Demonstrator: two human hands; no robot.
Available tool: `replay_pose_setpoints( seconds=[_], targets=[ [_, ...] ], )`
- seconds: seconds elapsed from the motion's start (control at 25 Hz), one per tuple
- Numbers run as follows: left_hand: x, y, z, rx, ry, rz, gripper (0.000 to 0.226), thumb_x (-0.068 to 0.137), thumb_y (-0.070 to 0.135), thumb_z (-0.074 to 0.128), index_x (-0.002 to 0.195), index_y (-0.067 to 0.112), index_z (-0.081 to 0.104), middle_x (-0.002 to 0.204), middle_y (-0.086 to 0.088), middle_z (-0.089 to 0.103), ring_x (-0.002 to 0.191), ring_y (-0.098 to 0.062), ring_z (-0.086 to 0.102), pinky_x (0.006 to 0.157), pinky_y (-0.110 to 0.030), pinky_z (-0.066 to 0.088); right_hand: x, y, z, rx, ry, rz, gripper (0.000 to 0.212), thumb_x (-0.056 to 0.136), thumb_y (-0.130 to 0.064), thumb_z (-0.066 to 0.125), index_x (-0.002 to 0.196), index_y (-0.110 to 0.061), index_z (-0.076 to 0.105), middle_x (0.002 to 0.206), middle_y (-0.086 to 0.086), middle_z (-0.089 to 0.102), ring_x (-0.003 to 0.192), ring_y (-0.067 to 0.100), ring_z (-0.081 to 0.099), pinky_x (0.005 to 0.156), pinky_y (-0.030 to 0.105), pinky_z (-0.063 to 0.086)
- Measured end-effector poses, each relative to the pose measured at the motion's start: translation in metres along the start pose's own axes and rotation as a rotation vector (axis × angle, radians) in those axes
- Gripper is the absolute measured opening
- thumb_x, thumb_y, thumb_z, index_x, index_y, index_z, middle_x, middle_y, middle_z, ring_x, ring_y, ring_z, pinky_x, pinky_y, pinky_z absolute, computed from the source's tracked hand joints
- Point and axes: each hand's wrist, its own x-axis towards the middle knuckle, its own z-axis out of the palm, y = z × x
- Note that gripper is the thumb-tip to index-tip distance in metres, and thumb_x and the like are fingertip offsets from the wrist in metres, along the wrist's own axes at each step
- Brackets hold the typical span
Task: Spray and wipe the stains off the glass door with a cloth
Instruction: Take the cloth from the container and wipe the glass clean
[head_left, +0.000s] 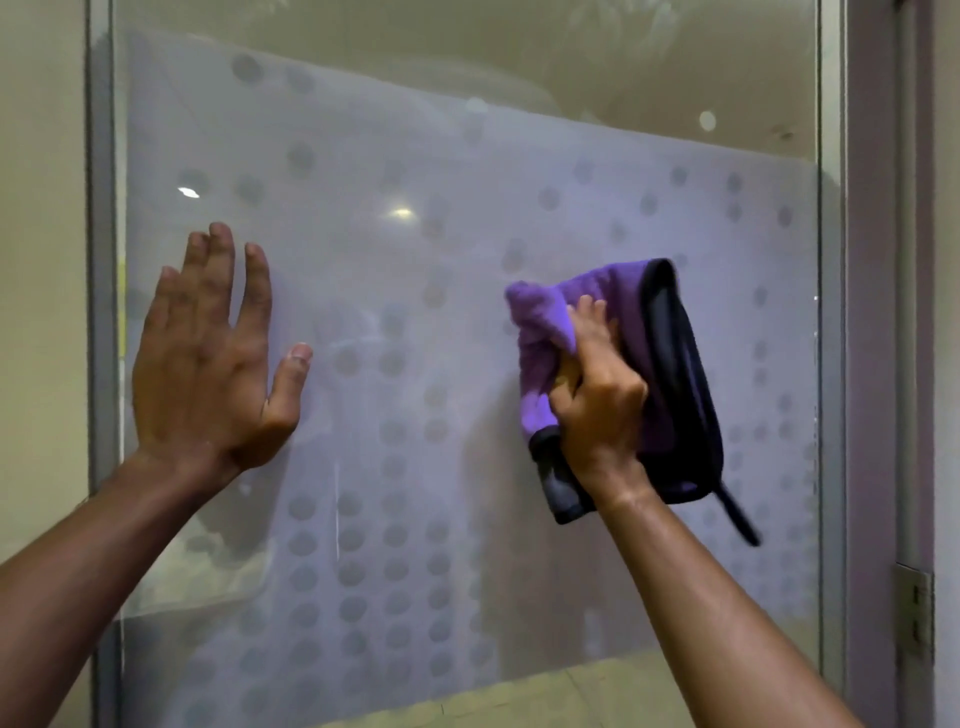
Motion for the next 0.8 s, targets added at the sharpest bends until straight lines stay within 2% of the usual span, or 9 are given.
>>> replay_pose_setpoints(
  seconds=[0.08, 0.16, 0.28, 0.4, 0.48, 0.6, 0.68, 0.8],
  targets=[
    [0.0, 0.002, -0.001, -0.008, 0.009, 0.004, 0.081, 0.088, 0.044, 0.036, 0.154, 0.003, 0.016, 0.162, -0.023, 0.008, 0.151, -0.035, 0.007, 0.122, -0.049, 0.008, 0.02, 0.0, 0.008, -0.031, 0.066, 0.106, 0.043, 0.079, 0.013, 0.052, 0.12, 0.006, 0.063, 0.122, 0.028, 0.062, 0.114, 0.043, 0.059, 0.098, 0.048, 0.049],
    [0.0, 0.003, -0.001, -0.007, 0.021, 0.0, 0.08, 0.088, 0.044, 0.036, 0.154, 0.003, 0.018, 0.162, -0.023, 0.009, 0.151, -0.035, 0.008, 0.121, -0.049, 0.008, 0.03, -0.008, 0.014, 0.001, 0.087, 0.146, 0.044, 0.078, 0.014, 0.052, 0.121, 0.007, 0.063, 0.123, 0.028, 0.061, 0.118, 0.043, 0.056, 0.101, 0.054, 0.045],
    [0.0, 0.004, -0.003, 0.003, 0.015, 0.003, 0.08, 0.088, 0.043, 0.036, 0.154, 0.002, 0.018, 0.162, -0.024, 0.009, 0.151, -0.036, 0.008, 0.122, -0.047, 0.007, -0.001, -0.019, 0.011, 0.011, 0.037, -0.011, 0.041, 0.081, 0.015, 0.053, 0.121, 0.006, 0.063, 0.125, 0.026, 0.061, 0.122, 0.038, 0.055, 0.106, 0.049, 0.041],
    [0.0, 0.005, -0.004, 0.028, 0.014, -0.001, 0.079, 0.089, 0.043, 0.035, 0.154, 0.001, 0.018, 0.162, -0.024, 0.008, 0.151, -0.036, 0.008, 0.122, -0.046, 0.005, -0.015, -0.022, 0.009, 0.022, 0.017, -0.126, 0.036, 0.086, 0.011, 0.049, 0.118, 0.009, 0.064, 0.124, 0.026, 0.062, 0.119, 0.039, 0.057, 0.104, 0.05, 0.043],
    [0.0, 0.005, -0.003, 0.031, 0.017, -0.002, 0.079, 0.089, 0.043, 0.036, 0.154, 0.001, 0.018, 0.162, -0.024, 0.009, 0.151, -0.035, 0.008, 0.122, -0.046, 0.006, 0.013, -0.025, 0.022, 0.01, 0.074, -0.067, 0.037, 0.083, 0.01, 0.049, 0.116, 0.007, 0.066, 0.121, 0.026, 0.064, 0.115, 0.041, 0.059, 0.1, 0.048, 0.047],
    [0.001, 0.005, -0.004, 0.042, 0.013, 0.001, 0.079, 0.089, 0.043, 0.035, 0.153, 0.001, 0.018, 0.162, -0.024, 0.009, 0.151, -0.035, 0.009, 0.122, -0.045, 0.006, 0.072, -0.042, 0.045, 0.015, 0.11, 0.043, 0.035, 0.076, 0.011, 0.059, 0.107, 0.001, 0.071, 0.115, 0.026, 0.067, 0.108, 0.046, 0.062, 0.081, 0.051, 0.055],
    [0.002, 0.005, -0.004, 0.054, 0.004, 0.004, 0.08, 0.089, 0.044, 0.033, 0.154, 0.001, 0.016, 0.162, -0.024, 0.007, 0.151, -0.034, 0.007, 0.123, -0.044, 0.005, 0.1, -0.057, 0.06, 0.022, 0.066, 0.044, 0.03, 0.079, 0.007, 0.059, 0.105, -0.001, 0.072, 0.117, 0.024, 0.067, 0.111, 0.044, 0.061, 0.087, 0.052, 0.053],
    [0.0, 0.004, -0.004, 0.069, -0.014, -0.002, 0.081, 0.089, 0.045, 0.032, 0.155, 0.002, 0.013, 0.163, -0.023, 0.005, 0.152, -0.033, 0.004, 0.123, -0.044, 0.005, 0.109, -0.081, 0.076, 0.078, -0.016, -0.071, 0.026, 0.085, 0.003, 0.058, 0.105, -0.002, 0.073, 0.121, 0.02, 0.066, 0.116, 0.039, 0.06, 0.095, 0.049, 0.049]
  ],
)
